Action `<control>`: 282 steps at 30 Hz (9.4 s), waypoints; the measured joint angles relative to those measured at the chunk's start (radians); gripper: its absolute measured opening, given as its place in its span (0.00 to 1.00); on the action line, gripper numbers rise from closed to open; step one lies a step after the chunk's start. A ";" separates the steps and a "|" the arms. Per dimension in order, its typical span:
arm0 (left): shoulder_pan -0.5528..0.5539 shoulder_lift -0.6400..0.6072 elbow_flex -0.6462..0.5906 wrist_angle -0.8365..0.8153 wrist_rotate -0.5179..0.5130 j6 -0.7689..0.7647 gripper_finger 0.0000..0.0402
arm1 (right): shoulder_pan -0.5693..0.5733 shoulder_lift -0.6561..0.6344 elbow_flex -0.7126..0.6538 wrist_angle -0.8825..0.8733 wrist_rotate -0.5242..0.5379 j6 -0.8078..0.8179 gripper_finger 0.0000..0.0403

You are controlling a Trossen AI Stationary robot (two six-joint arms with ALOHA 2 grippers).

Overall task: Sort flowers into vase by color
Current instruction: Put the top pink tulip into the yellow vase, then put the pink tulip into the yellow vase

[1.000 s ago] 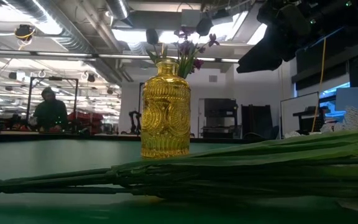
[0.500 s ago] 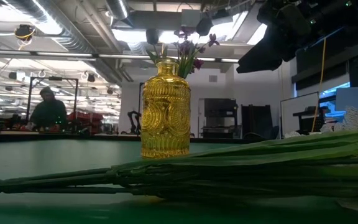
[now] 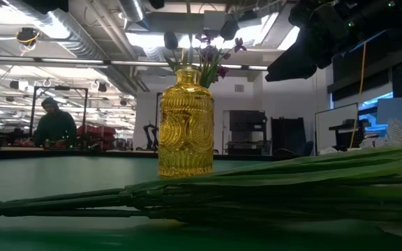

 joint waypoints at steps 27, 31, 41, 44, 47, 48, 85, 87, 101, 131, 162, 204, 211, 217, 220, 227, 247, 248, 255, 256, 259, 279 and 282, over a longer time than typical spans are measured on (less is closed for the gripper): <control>0.020 0.023 0.000 -0.149 -0.092 -0.065 0.21 | 0.000 0.000 0.000 -0.003 0.000 0.000 0.59; 0.019 0.023 0.000 -0.150 -0.091 -0.066 0.27 | 0.000 0.000 0.000 -0.003 0.000 0.000 0.59; 0.015 0.020 0.000 -0.242 -0.092 -0.098 0.35 | 0.000 0.000 0.000 -0.004 0.000 0.000 0.59; 0.007 0.020 0.000 -0.259 -0.092 -0.099 0.37 | 0.000 0.000 0.000 -0.004 0.000 0.000 0.59; 0.002 0.019 0.000 -0.270 -0.092 -0.115 0.40 | 0.000 0.000 0.000 -0.004 0.000 0.000 0.59; 0.002 0.019 0.000 -0.278 -0.092 -0.118 0.40 | 0.000 0.000 0.000 -0.004 0.000 0.000 0.59; -0.208 -0.163 0.002 -0.981 -0.273 -0.445 0.48 | 0.000 0.000 0.000 -0.003 0.000 0.000 0.59; -0.251 -0.154 0.002 -0.979 -0.274 -0.483 0.48 | 0.000 0.000 0.000 -0.003 0.000 0.000 0.59; -0.482 0.052 0.002 -0.873 -0.290 -0.668 0.48 | 0.000 0.000 0.000 -0.003 0.000 0.022 0.59; -0.538 0.158 0.264 -1.640 -0.030 -1.375 0.48 | 0.000 0.000 0.000 -0.072 -0.019 0.058 0.59; -0.714 0.159 0.266 -1.836 -0.173 -1.881 0.48 | 0.000 0.000 0.000 -0.071 -0.009 0.016 0.59; -0.651 0.313 0.197 -1.633 -0.064 -2.412 0.48 | 0.000 0.000 0.000 -0.089 -0.106 0.002 0.59; -0.627 0.311 0.166 -1.624 -0.048 -2.392 0.48 | 0.000 0.000 0.000 -0.089 -0.106 0.003 0.59; -0.627 0.311 0.164 -1.619 -0.051 -2.355 0.45 | 0.000 0.000 0.000 -0.089 -0.106 0.022 0.59; -0.627 0.312 0.162 -1.619 -0.049 -2.339 0.39 | 0.000 0.000 0.000 -0.089 -0.107 0.025 0.59; -0.627 0.314 0.160 -1.623 -0.046 -2.302 0.18 | 0.000 0.000 0.000 -0.089 -0.107 0.027 0.59; -0.598 0.321 0.463 -1.831 -0.492 -1.986 0.00 | 0.000 -0.003 0.000 -0.105 -0.104 0.021 0.59; -0.597 0.321 0.484 -1.833 -0.536 -1.949 0.00 | 0.000 -0.003 0.000 -0.109 -0.103 0.021 0.59; -0.600 0.320 0.602 -1.825 -0.861 -1.711 0.00 | 0.000 -0.003 0.000 -0.156 -0.096 0.020 0.59; -0.602 0.319 0.612 -1.816 -0.907 -1.676 0.00 | 0.000 -0.003 0.000 -0.161 -0.096 0.020 0.59; -0.604 0.319 0.634 -1.786 -1.035 -1.576 0.00 | 0.000 -0.003 0.000 -0.161 -0.096 0.020 0.59; -0.486 0.317 0.640 -1.326 -1.448 -0.894 0.00 | 0.000 -0.003 0.000 -0.160 -0.097 0.030 0.59; -0.464 0.317 0.640 -1.171 -1.354 -0.736 0.00 | 0.000 -0.003 0.000 -0.160 -0.097 0.030 0.59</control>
